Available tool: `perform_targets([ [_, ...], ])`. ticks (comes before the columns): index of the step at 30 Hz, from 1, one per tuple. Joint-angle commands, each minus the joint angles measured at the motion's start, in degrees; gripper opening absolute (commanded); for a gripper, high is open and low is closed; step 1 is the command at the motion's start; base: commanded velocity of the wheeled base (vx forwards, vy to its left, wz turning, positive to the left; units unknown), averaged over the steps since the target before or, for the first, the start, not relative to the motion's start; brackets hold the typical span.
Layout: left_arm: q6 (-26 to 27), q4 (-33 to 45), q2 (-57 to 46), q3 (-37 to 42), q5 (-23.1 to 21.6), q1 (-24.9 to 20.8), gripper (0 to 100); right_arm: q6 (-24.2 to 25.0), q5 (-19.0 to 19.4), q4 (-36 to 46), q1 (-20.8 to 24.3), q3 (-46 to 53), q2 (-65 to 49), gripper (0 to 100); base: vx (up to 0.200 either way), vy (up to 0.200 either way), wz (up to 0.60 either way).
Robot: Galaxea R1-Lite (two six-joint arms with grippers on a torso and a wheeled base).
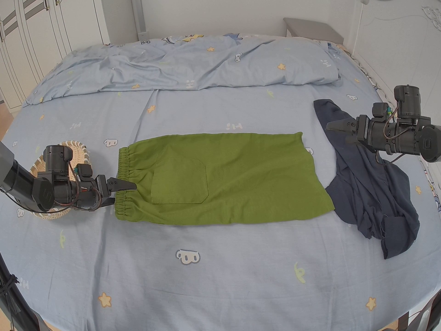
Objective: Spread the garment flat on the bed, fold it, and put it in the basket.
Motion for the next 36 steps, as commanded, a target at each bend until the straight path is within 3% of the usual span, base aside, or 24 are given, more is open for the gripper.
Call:
perform_targets([
  [1, 0.1, -0.2, 1.3, -0.4, 0.1, -0.4, 100, 0.0, 0.0, 0.0, 0.1, 0.1, 0.2, 100, 0.000, 0.000, 0.00],
  [8, -0.2, -4.6, 2.9, -0.4, 3.4, -0.6, 100, -0.1, 0.0, 0.0, 0.1, 0.1, 0.2, 100, 0.000, 0.000, 0.00],
  [34, -1.2, -10.3, 7.2, -2.1, 6.1, -4.3, 100, -0.1, -0.1, -0.8, 1.2, 0.7, 0.5, 100, 0.000, 0.000, 0.00],
  [35, -1.3, -10.3, 7.2, -2.2, 6.1, -4.3, 0, -0.1, -0.1, -0.8, 1.2, 0.7, 0.5, 100, 0.000, 0.000, 0.00],
  [36, -1.5, -10.3, 7.2, -2.2, 6.1, -4.4, 0, -0.1, -0.1, -0.8, 1.2, 0.7, 0.5, 100, 0.000, 0.000, 0.00],
])
